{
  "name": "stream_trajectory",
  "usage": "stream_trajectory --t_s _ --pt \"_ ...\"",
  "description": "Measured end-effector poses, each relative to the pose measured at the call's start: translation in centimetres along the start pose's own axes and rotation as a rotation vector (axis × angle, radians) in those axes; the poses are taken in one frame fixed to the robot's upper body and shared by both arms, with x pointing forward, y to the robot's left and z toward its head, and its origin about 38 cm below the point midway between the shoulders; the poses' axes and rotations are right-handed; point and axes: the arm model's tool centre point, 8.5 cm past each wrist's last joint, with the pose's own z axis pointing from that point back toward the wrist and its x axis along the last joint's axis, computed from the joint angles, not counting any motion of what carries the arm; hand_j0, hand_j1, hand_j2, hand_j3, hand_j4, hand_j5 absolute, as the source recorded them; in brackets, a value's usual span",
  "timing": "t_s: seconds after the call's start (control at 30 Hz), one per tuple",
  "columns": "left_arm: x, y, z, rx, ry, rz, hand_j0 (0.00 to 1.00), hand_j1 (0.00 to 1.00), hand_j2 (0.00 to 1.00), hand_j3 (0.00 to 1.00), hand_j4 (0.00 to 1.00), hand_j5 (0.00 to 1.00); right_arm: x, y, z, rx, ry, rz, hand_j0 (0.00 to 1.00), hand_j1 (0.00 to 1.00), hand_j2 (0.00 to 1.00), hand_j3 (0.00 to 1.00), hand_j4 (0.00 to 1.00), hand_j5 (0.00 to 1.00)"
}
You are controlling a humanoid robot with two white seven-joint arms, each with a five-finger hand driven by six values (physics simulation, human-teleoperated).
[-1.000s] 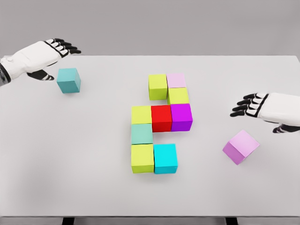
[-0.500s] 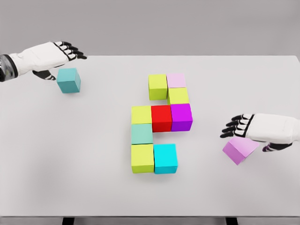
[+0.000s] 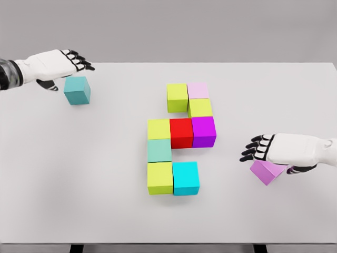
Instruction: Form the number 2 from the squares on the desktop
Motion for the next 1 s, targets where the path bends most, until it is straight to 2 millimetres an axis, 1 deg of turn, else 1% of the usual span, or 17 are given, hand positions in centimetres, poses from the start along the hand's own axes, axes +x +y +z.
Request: stream_trajectory --t_s 0.13,0.2,0.37,0.4,0.43,0.53,0.6,0.73,0.83,0.93,1.0 --pt "-0.3 -0.4 -0.4 -0.036 0.009 -0.007 1.00 1.00 1.00 1.00 1.00 1.00 0.0 0.1 -0.4 0.012 0.002 0.026 0.99 0.99 0.99 0.99 0.99 0.99" --pt "-0.4 -0.3 -0.6 -0.047 0.013 -0.023 1.00 1.00 1.00 1.00 1.00 1.00 0.0 0.3 -0.6 0.022 0.005 0.035 0.88 0.88 0.88 0.88 0.88 0.88" --pt "-0.4 -0.5 -1.4 -0.070 0.017 -0.038 1.00 1.00 1.00 1.00 1.00 1.00 -0.3 0.5 -0.5 0.055 0.017 0.047 0.77 0.77 0.77 0.77 0.77 0.77" --pt "-0.3 -0.5 -1.5 -0.074 0.018 -0.039 1.00 1.00 1.00 1.00 1.00 1.00 -0.3 0.6 -0.5 0.061 0.019 0.047 0.71 0.71 0.71 0.71 0.71 0.71" --pt "-0.3 -0.6 -1.6 -0.077 0.018 -0.039 1.00 1.00 1.00 1.00 1.00 1.00 -0.3 0.6 -0.5 0.067 0.021 0.046 0.67 0.67 0.67 0.67 0.67 0.67" --pt "-0.3 -0.6 -1.8 -0.080 0.020 -0.039 1.00 1.00 1.00 1.00 1.00 1.00 -0.5 0.6 -0.3 0.083 0.029 0.048 0.66 0.66 0.66 0.66 0.66 0.66" --pt "-0.2 -0.6 -2.0 -0.080 0.019 -0.036 1.00 1.00 1.00 1.00 1.00 1.00 -0.5 0.6 -0.3 0.087 0.030 0.052 0.64 0.64 0.64 0.64 0.64 0.64" --pt "-0.2 -0.7 -2.1 -0.081 0.019 -0.031 1.00 1.00 1.00 1.00 1.00 1.00 -0.5 0.4 -0.3 0.091 0.028 0.057 0.64 0.64 0.64 0.64 0.64 0.64" --pt "-0.3 -0.9 -2.2 -0.085 0.024 -0.026 1.00 1.00 1.00 1.00 1.00 1.00 -0.6 -0.2 -0.2 0.086 0.030 0.073 0.64 0.64 0.64 0.64 0.64 0.64" --pt "-0.1 -1.0 -2.6 -0.087 0.021 -0.021 1.00 1.00 1.00 1.00 1.00 1.00 -0.7 -1.3 0.0 0.071 0.035 0.095 0.64 0.64 0.64 0.64 0.64 0.64" --pt "-0.1 -1.2 -2.7 -0.093 0.024 -0.018 1.00 1.00 1.00 1.00 1.00 1.00 -0.7 -1.6 -0.1 0.065 0.032 0.099 0.64 0.64 0.64 0.64 0.64 0.64"
